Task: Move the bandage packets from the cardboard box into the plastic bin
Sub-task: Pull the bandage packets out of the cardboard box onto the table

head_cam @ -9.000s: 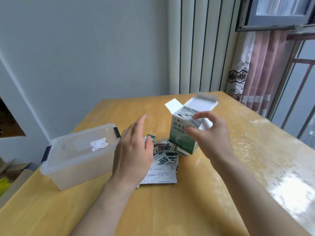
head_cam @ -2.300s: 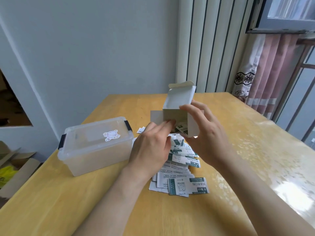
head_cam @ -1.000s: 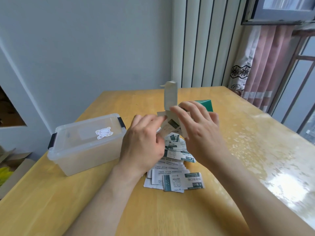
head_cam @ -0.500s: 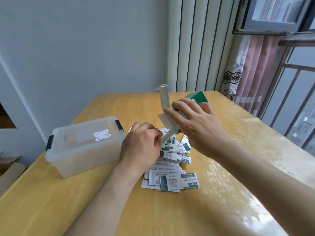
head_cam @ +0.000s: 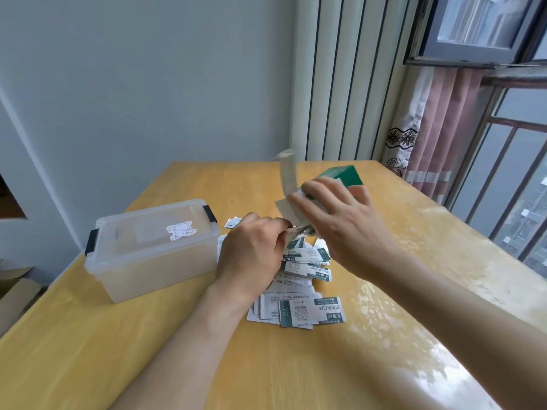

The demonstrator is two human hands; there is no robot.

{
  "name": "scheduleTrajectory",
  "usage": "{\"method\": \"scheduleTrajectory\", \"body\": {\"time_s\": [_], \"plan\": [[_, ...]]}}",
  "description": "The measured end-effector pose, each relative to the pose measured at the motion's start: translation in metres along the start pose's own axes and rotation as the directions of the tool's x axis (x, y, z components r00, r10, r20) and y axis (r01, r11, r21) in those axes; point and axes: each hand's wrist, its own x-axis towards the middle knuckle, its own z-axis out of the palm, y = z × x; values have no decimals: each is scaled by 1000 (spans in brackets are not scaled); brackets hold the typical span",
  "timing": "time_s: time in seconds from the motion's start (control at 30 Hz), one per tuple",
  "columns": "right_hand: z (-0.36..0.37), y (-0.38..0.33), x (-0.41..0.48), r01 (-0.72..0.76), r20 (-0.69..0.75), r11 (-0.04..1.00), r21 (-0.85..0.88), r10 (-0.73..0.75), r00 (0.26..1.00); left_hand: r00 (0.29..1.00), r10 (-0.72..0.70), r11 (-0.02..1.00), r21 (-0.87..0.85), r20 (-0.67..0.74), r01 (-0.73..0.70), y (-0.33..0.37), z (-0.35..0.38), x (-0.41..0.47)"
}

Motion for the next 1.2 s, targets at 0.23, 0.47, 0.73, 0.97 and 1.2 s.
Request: {"method": "scheduleTrajectory", "body": {"time_s": [0.23,0.47,0.73,0.97,1.2], "plan": [[4,4,-10,-80,29,997,20,80,996,998,-46,998,38,46,44,-3,-5,1],[3,3,-12,-70,-32,986,152,76,997,936,43,999,-37,350,-32,15,4,-4],[11,21,-16,-206,-83,940,272,237,968,997,9,1000,-21,78,-8,2,2,-1],[13,10,-15,-78,-211,985,156,111,971,943,21,999,26,332,-31,22,-1,-3],[23,-3,-16,-31,-269,943,330,125,955,989,135,990,18,63,-137,9,3,3]]}}
